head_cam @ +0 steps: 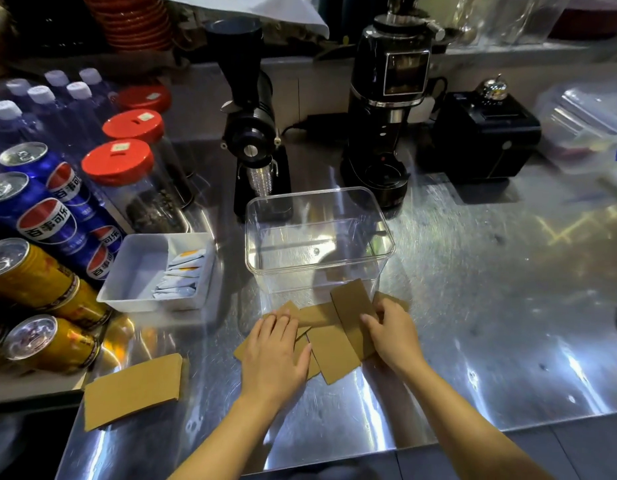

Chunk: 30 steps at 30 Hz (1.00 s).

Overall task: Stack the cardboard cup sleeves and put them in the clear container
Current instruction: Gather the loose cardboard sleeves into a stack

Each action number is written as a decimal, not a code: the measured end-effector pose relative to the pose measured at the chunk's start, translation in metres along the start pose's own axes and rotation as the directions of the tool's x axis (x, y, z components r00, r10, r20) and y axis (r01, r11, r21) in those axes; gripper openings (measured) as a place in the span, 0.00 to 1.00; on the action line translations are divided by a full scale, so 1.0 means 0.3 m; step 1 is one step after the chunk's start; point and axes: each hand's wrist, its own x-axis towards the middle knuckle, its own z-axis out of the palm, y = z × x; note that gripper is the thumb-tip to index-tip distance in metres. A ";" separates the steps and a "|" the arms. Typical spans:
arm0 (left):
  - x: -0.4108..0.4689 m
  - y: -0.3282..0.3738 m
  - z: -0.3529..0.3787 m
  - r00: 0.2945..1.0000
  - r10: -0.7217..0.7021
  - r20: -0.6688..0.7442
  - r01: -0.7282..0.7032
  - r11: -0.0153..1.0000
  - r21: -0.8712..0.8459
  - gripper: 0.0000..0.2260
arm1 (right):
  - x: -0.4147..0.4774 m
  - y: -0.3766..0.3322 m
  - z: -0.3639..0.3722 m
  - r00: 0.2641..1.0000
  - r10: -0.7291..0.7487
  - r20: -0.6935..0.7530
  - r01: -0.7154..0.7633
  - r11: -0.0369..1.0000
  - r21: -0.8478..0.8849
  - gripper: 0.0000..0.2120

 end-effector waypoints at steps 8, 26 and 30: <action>0.087 0.138 -0.070 0.802 -0.368 0.471 0.579 0.281 -0.765 0.10 | -0.078 -0.052 -0.045 0.989 0.031 0.148 -0.119 0.761 0.637 0.05; 0.081 0.169 -0.091 0.661 -0.245 0.709 0.628 -0.337 -0.702 0.05 | -0.096 0.035 -0.050 0.963 0.239 -0.122 -0.237 0.971 0.032 0.25; 0.067 0.158 -0.084 0.609 -0.205 0.766 0.680 -0.361 -0.638 0.11 | -0.079 0.030 -0.035 0.949 0.294 -0.115 -0.312 0.925 -0.215 0.37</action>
